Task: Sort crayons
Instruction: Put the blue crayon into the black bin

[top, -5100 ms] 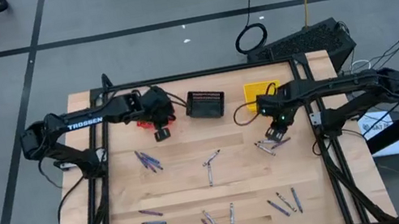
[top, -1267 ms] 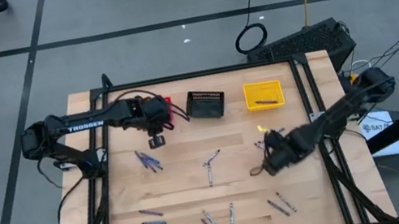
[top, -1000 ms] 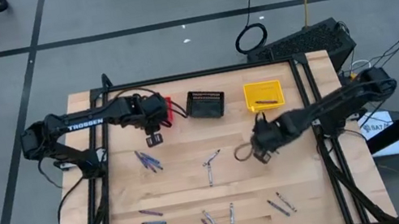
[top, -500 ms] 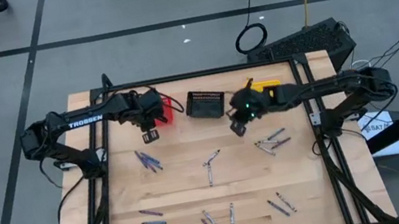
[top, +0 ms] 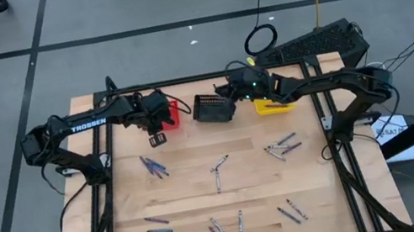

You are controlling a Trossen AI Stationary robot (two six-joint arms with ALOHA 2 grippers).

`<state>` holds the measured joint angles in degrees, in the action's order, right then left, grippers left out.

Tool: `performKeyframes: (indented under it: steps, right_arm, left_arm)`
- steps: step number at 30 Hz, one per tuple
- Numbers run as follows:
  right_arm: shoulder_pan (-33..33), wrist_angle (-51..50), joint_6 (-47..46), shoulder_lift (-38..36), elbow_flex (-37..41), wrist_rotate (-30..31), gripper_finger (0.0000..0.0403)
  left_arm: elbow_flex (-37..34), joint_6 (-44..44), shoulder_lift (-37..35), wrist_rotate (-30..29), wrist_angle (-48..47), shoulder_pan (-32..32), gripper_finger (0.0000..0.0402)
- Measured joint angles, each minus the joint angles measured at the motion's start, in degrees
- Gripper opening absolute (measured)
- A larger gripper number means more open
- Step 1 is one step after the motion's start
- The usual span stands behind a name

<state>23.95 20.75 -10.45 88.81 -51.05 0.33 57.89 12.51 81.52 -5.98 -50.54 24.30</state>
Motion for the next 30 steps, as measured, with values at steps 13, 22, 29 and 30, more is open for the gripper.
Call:
performKeyframes:
  steps: [13, 22, 29, 30]
  right_arm:
    - [0.45, -0.23, 6.67, 7.26, 0.02, -8.04, 0.0000]
    - [0.85, -1.47, 6.40, 7.68, 0.02, -7.97, 0.0004]
    - [0.83, -1.53, 6.84, 7.68, 0.02, -7.95, 0.0038]
    - [0.83, -1.55, 6.85, 7.68, 0.02, -7.94, 0.0044]
  left_arm:
    - [0.00, -0.20, 0.00, 5.44, -2.99, -0.05, 0.0082]
    - [0.00, -1.73, 0.00, 7.93, -4.92, -0.21, 0.0082]
    - [0.00, -1.77, 0.00, 7.95, -5.07, -1.54, 0.0082]
    - [0.00, -1.77, 0.00, 7.96, -5.07, -1.72, 0.0082]
